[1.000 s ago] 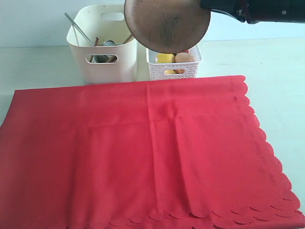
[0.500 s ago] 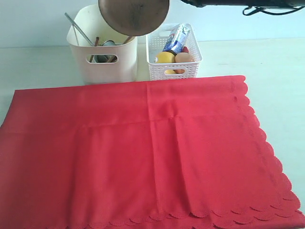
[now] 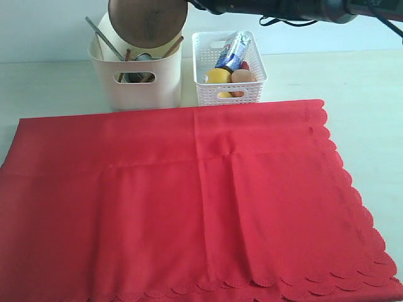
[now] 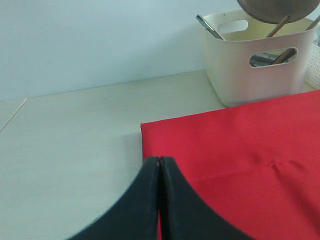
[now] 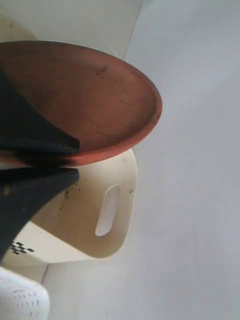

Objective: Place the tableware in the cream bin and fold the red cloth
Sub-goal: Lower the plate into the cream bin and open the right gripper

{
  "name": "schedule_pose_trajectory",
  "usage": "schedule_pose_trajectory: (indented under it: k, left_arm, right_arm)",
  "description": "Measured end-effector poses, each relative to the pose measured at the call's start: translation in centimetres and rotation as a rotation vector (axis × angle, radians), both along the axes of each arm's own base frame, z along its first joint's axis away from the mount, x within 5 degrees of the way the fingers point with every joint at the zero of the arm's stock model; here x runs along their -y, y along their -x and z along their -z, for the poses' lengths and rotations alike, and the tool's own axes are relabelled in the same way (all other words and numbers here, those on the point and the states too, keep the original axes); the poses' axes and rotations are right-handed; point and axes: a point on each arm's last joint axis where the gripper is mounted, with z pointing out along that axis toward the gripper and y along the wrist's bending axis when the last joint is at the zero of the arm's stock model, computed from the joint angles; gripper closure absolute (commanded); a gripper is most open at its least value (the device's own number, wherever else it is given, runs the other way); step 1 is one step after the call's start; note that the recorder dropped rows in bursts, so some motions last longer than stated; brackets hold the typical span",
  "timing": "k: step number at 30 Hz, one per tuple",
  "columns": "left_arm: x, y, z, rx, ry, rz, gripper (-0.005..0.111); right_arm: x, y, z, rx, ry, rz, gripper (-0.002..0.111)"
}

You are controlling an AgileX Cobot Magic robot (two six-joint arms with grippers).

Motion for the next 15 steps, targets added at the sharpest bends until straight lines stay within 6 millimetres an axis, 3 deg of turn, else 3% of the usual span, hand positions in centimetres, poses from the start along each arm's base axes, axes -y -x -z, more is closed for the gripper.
schedule_pose_trajectory:
  k: [9, 15]
  left_arm:
    - [0.0, 0.0, 0.0, 0.0, 0.0, 0.0, 0.107]
    - [0.0, 0.0, 0.0, 0.0, 0.0, 0.0, 0.107]
  right_arm:
    - [0.05, -0.58, 0.67, -0.013, 0.033, 0.101, 0.074]
    - [0.2, -0.72, 0.65, -0.012, 0.04, 0.122, 0.07]
